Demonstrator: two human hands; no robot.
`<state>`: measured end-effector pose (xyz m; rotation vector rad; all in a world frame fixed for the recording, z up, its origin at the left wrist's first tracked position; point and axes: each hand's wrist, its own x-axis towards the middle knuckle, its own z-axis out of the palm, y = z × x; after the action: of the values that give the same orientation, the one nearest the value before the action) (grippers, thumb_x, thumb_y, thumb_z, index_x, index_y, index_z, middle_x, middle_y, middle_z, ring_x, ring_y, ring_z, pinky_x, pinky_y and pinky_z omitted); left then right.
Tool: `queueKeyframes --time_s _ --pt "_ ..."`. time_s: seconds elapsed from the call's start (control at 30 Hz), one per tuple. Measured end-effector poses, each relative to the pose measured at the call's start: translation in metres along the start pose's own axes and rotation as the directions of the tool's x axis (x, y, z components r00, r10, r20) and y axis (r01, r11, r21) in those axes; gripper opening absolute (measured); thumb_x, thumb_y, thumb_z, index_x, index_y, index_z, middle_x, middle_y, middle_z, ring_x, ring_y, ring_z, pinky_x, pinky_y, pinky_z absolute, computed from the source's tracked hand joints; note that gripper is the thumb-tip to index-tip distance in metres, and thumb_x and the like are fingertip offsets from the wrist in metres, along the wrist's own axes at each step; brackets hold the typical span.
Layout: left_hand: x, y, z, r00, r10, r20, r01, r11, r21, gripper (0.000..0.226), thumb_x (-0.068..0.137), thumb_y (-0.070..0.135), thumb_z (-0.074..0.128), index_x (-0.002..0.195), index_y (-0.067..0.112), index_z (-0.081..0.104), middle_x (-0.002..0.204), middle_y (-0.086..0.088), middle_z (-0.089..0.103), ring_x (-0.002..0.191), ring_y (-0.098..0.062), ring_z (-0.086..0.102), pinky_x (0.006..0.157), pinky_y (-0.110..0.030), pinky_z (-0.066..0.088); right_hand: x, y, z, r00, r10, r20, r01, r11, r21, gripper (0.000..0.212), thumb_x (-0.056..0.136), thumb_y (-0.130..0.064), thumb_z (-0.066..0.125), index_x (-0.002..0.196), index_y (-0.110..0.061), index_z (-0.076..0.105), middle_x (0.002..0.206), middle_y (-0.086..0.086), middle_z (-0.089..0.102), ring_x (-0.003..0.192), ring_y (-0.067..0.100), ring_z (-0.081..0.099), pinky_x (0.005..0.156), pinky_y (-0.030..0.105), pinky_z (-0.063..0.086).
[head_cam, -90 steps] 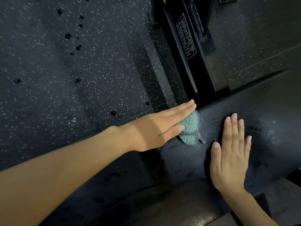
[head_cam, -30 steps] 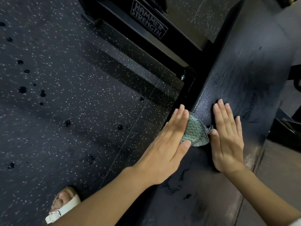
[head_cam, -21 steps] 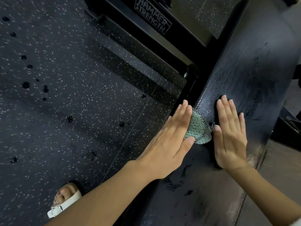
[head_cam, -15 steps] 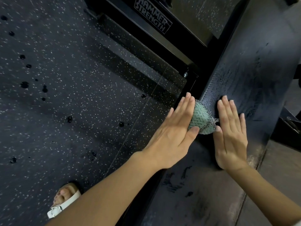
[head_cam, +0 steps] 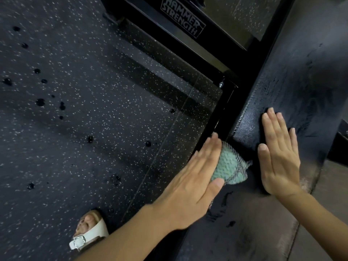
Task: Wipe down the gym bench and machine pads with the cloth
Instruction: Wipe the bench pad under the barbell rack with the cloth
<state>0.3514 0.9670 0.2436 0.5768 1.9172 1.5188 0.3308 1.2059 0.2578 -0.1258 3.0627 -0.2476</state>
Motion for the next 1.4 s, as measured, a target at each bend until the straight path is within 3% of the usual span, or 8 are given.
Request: queueKeyframes --time_s 0.53,0.97,1.4 --pt "0.068 -0.002 -0.011 0.998 -0.026 -0.064 0.018 0.992 -0.121 0.062 0.108 0.030 0.027 0.156 0.018 -0.012 0.163 0.008 -0.019 0.146 0.005 -0.018 0.123 -0.024 -0.005 0.000 0.000 0.000 1.000 -0.006 0.001 0.006 1.000 0.000 0.055 0.104 -0.031 0.019 0.157 -0.018 0.016 0.164 -0.007 0.011 0.153 0.016 0.010 0.123 0.046 0.007" --pt "0.015 -0.003 0.000 0.999 -0.032 -0.024 0.029 0.992 -0.125 0.061 0.108 0.030 0.027 0.153 0.024 -0.014 0.162 0.014 -0.019 0.146 0.008 -0.016 0.118 -0.013 -0.007 0.000 -0.003 -0.002 1.000 0.018 0.008 -0.018 1.000 -0.003 0.055 0.104 -0.030 0.021 0.157 -0.019 0.017 0.165 -0.004 0.014 0.153 0.012 0.006 0.123 0.040 0.003" --pt "0.012 -0.010 0.011 0.994 -0.036 -0.106 0.023 0.992 -0.122 0.059 0.108 0.030 0.027 0.156 0.019 -0.007 0.165 0.009 -0.010 0.148 0.005 -0.010 0.121 -0.016 -0.003 -0.063 -0.044 0.005 0.995 0.058 0.076 -0.061 0.998 0.034 0.058 0.103 -0.032 0.021 0.158 -0.017 0.012 0.166 -0.005 0.005 0.153 0.016 0.002 0.123 0.041 0.001"
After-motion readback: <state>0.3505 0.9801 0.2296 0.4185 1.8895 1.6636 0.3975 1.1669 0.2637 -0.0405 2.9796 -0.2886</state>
